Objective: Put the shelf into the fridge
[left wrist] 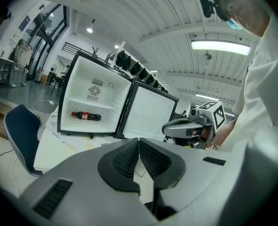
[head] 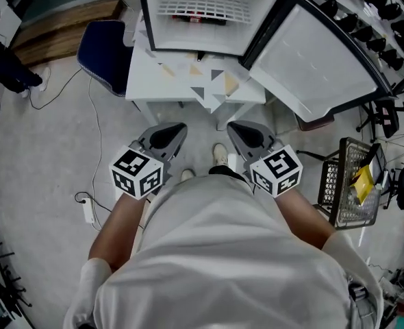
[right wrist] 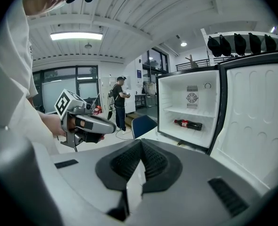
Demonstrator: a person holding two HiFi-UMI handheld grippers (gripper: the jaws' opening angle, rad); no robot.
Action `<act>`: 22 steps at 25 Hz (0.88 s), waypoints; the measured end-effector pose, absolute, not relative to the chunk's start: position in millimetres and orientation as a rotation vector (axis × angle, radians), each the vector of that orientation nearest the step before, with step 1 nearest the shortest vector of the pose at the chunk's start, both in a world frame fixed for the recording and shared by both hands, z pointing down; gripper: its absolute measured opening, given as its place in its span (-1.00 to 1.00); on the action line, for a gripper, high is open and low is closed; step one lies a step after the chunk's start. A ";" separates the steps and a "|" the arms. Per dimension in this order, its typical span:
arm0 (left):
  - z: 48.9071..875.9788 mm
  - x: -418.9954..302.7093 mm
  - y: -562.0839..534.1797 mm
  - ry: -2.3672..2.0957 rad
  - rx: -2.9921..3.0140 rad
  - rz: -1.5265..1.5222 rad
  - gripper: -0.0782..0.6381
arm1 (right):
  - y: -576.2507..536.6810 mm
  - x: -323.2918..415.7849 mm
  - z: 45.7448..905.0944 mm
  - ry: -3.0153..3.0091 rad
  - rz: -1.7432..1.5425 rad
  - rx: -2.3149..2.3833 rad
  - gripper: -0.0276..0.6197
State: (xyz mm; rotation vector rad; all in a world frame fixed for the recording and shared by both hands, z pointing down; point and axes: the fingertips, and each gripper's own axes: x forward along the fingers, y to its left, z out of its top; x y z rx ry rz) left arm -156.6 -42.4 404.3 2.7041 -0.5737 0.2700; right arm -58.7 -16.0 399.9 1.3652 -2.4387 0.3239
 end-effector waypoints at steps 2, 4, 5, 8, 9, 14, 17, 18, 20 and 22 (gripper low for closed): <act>406.4 -159.9 -42.2 -0.587 2.701 0.274 -0.72 | -18.1 -60.5 398.7 -2.442 0.312 1.355 -0.89; 410.2 -162.0 -39.0 -0.590 2.694 0.284 -0.72 | -16.4 -61.3 398.3 -2.443 0.307 1.350 -0.89; 411.7 -162.6 -37.6 -0.587 2.691 0.290 -0.72 | -15.7 -61.2 398.1 -2.442 0.306 1.350 -0.89; 413.7 -164.3 -35.8 -0.579 2.690 0.300 -0.72 | -16.6 -60.8 397.8 -2.438 0.304 1.351 -0.89; 413.6 -164.8 -35.9 -0.580 2.690 0.302 -0.72 | -17.3 -60.7 397.8 -2.437 0.304 1.351 -0.89; 412.6 -166.8 -39.4 -0.592 2.707 0.310 -0.72 | -22.1 -62.4 398.5 -2.435 0.300 1.345 -0.89; 415.8 -168.2 -41.8 -0.598 2.716 0.320 -0.72 | -27.1 -64.2 402.2 -2.434 0.303 1.341 -0.89; 417.9 -168.9 -40.6 -0.598 2.717 0.328 -0.72 | -26.5 -64.8 404.5 -2.430 0.311 1.340 -0.89; 422.2 -170.6 -37.5 -0.595 2.717 0.347 -0.72 | -24.1 -65.7 409.7 -2.419 0.334 1.340 -0.89; 425.8 -172.7 -35.7 -0.593 2.718 0.364 -0.72 | -22.6 -66.6 414.8 -2.407 0.354 1.342 -0.89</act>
